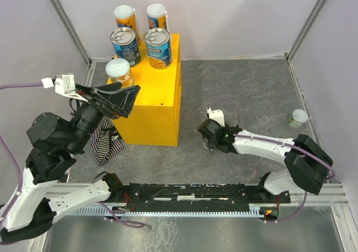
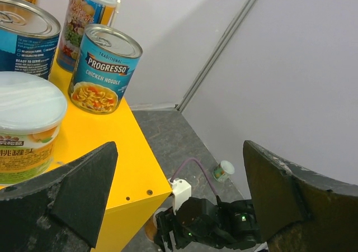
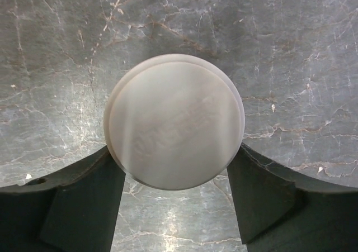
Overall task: Place and organize the canned foods onto the counter
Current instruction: Place the canned food at the center of the board.
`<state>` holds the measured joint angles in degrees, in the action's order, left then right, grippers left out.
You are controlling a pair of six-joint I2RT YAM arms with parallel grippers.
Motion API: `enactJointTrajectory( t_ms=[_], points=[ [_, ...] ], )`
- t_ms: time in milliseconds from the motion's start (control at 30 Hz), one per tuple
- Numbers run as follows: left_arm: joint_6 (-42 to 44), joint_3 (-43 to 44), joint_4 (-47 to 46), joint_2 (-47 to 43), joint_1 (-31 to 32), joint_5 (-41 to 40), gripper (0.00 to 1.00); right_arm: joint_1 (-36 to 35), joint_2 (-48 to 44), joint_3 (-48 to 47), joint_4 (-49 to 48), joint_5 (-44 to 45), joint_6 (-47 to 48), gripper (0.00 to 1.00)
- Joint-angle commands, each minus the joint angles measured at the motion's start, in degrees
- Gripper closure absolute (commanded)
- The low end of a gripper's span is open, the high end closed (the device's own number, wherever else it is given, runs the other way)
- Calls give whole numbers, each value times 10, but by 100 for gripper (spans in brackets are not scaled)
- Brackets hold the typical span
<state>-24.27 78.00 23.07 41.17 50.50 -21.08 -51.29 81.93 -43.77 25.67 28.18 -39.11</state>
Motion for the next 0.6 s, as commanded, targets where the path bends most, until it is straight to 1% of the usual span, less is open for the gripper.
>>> enactJointTrajectory(
  t_ms=[0, 100, 200, 333, 567],
  points=[
    [16, 19, 4, 6, -1, -14, 1, -7, -12, 9, -50, 48, 4, 20],
    [15, 19, 6, 7, -1, -15, 2, -9, -20, 19, -57, 61, 5, 10],
    [14, 21, 9, 9, -1, -16, 2, -9, -28, 28, -71, 64, 13, 6],
    [15, 27, 13, 16, -1, -16, 2, -10, -47, 48, -113, 69, 27, 7],
    [16, 46, 28, 33, -1, -13, 2, -13, -88, 99, -193, 76, 43, 14]
  ],
)
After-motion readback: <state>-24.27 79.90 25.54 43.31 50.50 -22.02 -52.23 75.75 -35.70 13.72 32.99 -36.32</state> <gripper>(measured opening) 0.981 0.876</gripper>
